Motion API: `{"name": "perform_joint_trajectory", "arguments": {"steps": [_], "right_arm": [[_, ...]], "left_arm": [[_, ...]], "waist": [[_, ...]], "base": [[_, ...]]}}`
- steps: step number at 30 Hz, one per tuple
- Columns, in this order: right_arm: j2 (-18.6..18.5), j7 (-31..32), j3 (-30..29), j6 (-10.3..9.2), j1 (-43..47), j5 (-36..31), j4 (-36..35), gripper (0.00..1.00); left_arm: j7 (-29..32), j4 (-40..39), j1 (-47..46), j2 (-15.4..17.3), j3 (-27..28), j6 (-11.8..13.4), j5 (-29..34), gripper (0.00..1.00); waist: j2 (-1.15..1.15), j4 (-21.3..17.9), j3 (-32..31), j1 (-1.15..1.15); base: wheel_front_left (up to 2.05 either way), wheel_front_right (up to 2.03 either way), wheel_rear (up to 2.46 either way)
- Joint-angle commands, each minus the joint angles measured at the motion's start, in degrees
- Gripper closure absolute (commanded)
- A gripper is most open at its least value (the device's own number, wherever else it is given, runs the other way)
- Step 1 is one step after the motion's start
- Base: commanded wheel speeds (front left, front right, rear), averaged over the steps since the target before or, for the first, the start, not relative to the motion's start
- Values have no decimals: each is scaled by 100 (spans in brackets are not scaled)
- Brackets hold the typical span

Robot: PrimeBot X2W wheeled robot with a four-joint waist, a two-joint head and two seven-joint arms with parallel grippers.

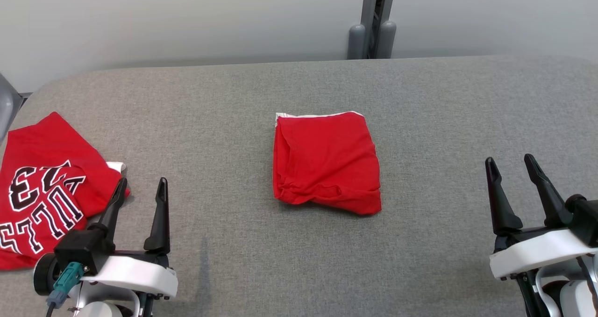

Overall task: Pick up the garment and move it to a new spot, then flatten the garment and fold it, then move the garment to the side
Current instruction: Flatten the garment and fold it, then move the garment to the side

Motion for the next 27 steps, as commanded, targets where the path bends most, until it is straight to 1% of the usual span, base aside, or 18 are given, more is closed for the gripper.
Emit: {"name": "perform_joint_trajectory", "arguments": {"steps": [1, 14, 18, 23, 27], "right_arm": [[3, 34, -21, -2, 66, -2, -37, 0], [72, 65, -108, -2, 77, 21, -53, 0], [74, 105, -140, -2, -69, 64, 48, 0], [-31, 134, 6, -2, -428, 120, 532, 0], [-84, 110, 220, -2, -807, 199, 1141, 0]], "left_arm": [[13, 2, 40, 26, -6, 23, -36, 0], [26, -26, -70, 59, -37, 55, -67, 0], [12, -46, -178, 56, -54, 43, -79, 0], [-35, -52, -339, 4, -124, -13, -82, 0], [-96, -17, -498, -74, -186, -62, -92, 0]], "waist": [[0, -6, 3, 0], [0, -10, 63, 0], [0, 50, 149, 0], [0, 259, 338, 0], [0, 484, 523, 0]], "base": [[0, 0, 0], [0, 0, 0], [0, 0, 0], [0, 0, 0], [0, 0, 0]]}}
